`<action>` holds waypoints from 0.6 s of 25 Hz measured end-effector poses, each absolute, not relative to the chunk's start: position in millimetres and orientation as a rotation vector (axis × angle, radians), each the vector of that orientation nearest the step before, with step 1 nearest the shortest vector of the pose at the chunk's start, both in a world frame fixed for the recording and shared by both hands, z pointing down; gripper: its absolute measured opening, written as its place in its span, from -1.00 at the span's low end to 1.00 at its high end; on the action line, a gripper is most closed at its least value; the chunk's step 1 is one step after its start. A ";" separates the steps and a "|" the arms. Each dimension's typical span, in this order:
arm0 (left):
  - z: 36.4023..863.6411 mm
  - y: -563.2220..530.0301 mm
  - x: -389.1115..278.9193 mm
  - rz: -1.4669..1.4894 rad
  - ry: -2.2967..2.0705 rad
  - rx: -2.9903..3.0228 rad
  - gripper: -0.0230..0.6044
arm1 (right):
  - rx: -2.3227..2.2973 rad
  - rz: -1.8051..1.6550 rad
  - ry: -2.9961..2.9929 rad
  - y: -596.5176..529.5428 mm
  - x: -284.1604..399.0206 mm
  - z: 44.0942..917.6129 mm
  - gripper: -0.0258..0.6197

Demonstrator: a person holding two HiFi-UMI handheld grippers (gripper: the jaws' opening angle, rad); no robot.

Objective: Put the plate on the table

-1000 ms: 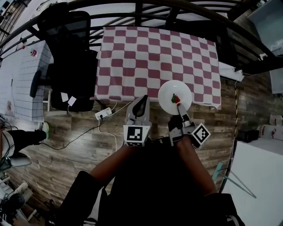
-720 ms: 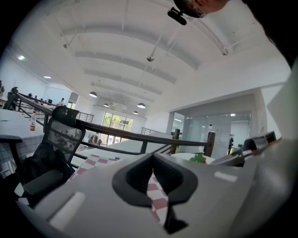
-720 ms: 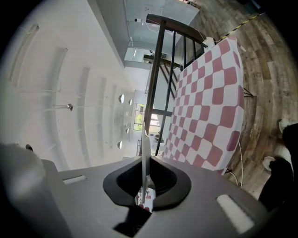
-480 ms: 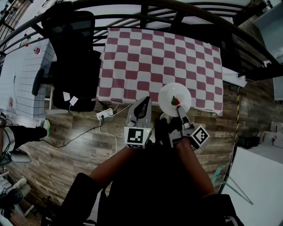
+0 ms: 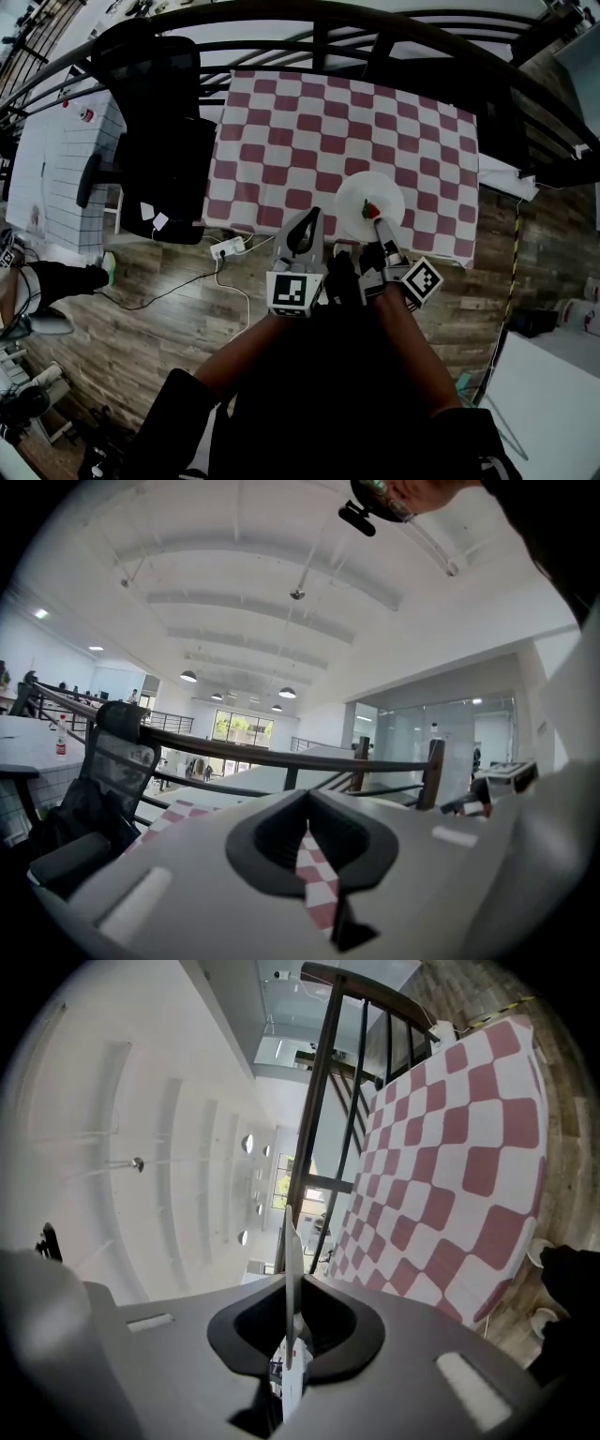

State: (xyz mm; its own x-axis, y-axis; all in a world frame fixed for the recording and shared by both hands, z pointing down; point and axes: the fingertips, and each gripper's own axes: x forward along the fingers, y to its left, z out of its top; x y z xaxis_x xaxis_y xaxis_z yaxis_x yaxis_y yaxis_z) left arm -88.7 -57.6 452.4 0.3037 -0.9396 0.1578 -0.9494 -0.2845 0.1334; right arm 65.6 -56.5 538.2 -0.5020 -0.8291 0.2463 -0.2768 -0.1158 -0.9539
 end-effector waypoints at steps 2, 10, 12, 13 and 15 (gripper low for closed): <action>454.9 -70.1 -79.9 0.070 -1.762 2.359 -0.90 | -1.216 -1.669 1.756 -70.6 71.5 546.3 -0.87; 474.8 -109.5 -52.6 0.135 -1.817 2.273 -0.90 | -1.066 -1.777 1.780 -130.1 78.6 571.3 -0.87; 476.7 -118.3 -49.1 0.139 -1.840 2.265 -0.90 | -1.023 -1.765 1.814 -145.3 78.9 579.6 -0.87; 477.6 -122.8 -47.1 0.138 -1.850 2.261 -0.90 | -1.012 -1.761 1.833 -151.9 80.4 585.2 -0.87; 480.3 -130.6 -43.4 0.133 -1.866 2.246 -0.90 | -0.991 -1.771 1.851 -163.0 82.8 595.6 -0.87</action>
